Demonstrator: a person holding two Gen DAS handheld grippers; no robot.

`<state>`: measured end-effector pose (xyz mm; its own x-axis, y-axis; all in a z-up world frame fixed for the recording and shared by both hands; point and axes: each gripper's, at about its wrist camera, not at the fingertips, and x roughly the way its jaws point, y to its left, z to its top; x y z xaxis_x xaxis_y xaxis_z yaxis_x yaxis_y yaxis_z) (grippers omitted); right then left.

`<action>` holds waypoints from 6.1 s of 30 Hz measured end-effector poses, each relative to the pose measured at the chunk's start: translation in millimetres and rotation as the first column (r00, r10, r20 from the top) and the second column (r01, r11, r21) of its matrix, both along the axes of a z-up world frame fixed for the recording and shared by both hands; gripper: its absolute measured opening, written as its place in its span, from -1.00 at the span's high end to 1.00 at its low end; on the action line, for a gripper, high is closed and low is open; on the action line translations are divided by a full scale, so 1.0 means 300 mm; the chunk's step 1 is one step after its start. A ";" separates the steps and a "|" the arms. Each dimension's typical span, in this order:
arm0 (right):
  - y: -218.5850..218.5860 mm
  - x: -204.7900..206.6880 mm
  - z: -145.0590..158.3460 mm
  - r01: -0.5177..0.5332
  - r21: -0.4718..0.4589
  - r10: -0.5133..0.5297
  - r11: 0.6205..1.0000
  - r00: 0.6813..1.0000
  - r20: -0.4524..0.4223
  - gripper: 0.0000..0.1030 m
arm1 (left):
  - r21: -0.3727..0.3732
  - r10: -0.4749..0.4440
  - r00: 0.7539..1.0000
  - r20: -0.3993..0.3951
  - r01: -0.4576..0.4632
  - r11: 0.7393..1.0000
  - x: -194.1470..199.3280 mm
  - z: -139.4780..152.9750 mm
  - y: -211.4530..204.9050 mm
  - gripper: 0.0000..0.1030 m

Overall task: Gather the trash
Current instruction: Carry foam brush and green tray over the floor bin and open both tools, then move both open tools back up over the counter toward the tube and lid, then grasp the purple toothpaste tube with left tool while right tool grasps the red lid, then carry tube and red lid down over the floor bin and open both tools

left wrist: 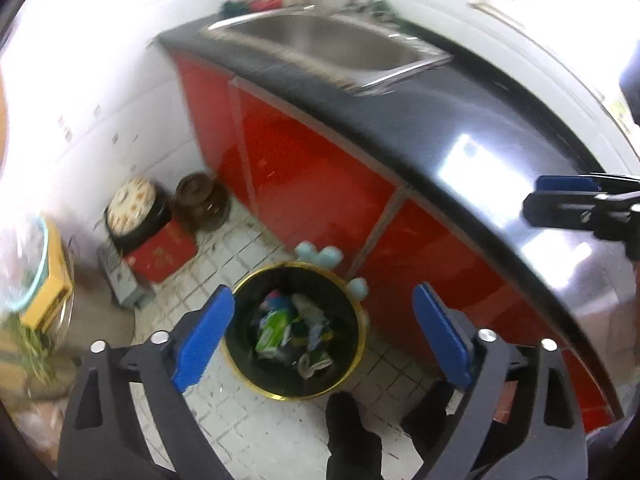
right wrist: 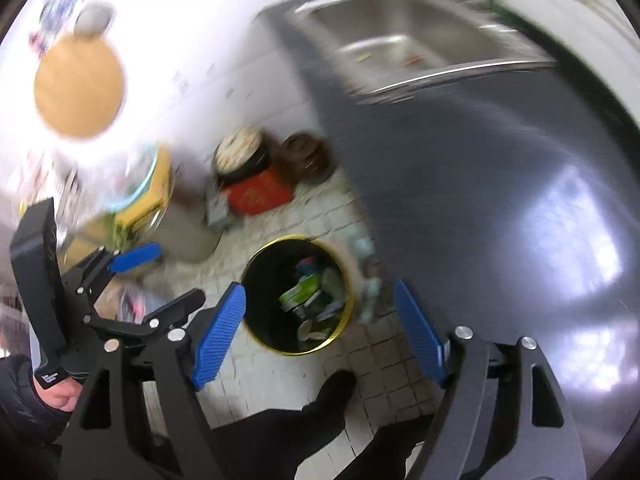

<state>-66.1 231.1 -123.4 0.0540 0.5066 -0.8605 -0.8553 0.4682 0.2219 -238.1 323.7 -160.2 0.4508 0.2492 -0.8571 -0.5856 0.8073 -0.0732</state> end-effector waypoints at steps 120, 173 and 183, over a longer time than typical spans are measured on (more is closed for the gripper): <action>-1.693 0.513 0.037 0.813 0.000 -0.801 0.583 0.574 0.169 0.03 | -0.017 -0.978 0.084 -0.193 0.996 0.089 1.511 -0.140 -1.098 -0.13; 0.029 -0.239 0.027 -0.232 0.033 0.231 0.972 0.973 0.019 0.03 | 0.122 0.074 0.985 -0.154 -0.055 0.991 -0.070 0.157 -0.194 0.02; 0.197 -0.361 -0.079 -0.276 -0.031 0.276 0.961 0.961 0.011 0.03 | 0.070 0.133 0.978 -0.159 -0.123 0.990 -0.197 0.047 -0.074 0.02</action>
<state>-174.4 290.2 -147.0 -0.0708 0.4783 -0.8753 -0.9554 0.2196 0.1973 -297.1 301.5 -146.0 0.2675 0.3488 -0.8982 -0.6844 0.7249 0.0777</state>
